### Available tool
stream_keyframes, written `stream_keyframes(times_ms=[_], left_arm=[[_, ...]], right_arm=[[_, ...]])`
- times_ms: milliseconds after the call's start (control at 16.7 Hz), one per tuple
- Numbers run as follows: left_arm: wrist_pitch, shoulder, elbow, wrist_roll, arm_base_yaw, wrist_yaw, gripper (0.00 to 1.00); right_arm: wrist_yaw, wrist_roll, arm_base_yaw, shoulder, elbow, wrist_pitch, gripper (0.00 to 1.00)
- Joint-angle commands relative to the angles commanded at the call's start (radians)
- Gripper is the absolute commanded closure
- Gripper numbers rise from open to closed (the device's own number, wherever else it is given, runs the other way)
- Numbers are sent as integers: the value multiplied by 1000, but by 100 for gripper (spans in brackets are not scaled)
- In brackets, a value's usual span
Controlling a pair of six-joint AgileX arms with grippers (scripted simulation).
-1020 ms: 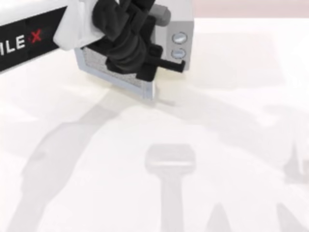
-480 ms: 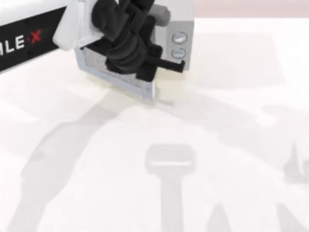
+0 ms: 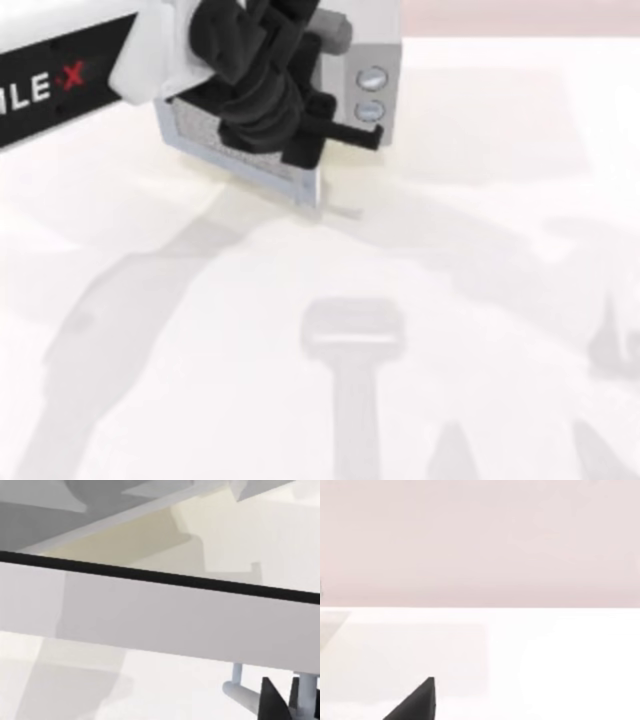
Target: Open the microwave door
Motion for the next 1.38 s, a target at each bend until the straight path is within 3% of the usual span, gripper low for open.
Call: stream_keyframes(times_ms=[240, 660, 1380], left_arm=[[1, -3, 0, -1, -6, 8, 100], [27, -68, -88, 108, 29, 63, 100], [27, -68, -88, 109, 29, 63, 100]], right_arm=[[0, 0, 0, 0, 0, 0, 0], [0, 0, 0, 0, 0, 0, 0], [0, 0, 0, 0, 0, 0, 0]])
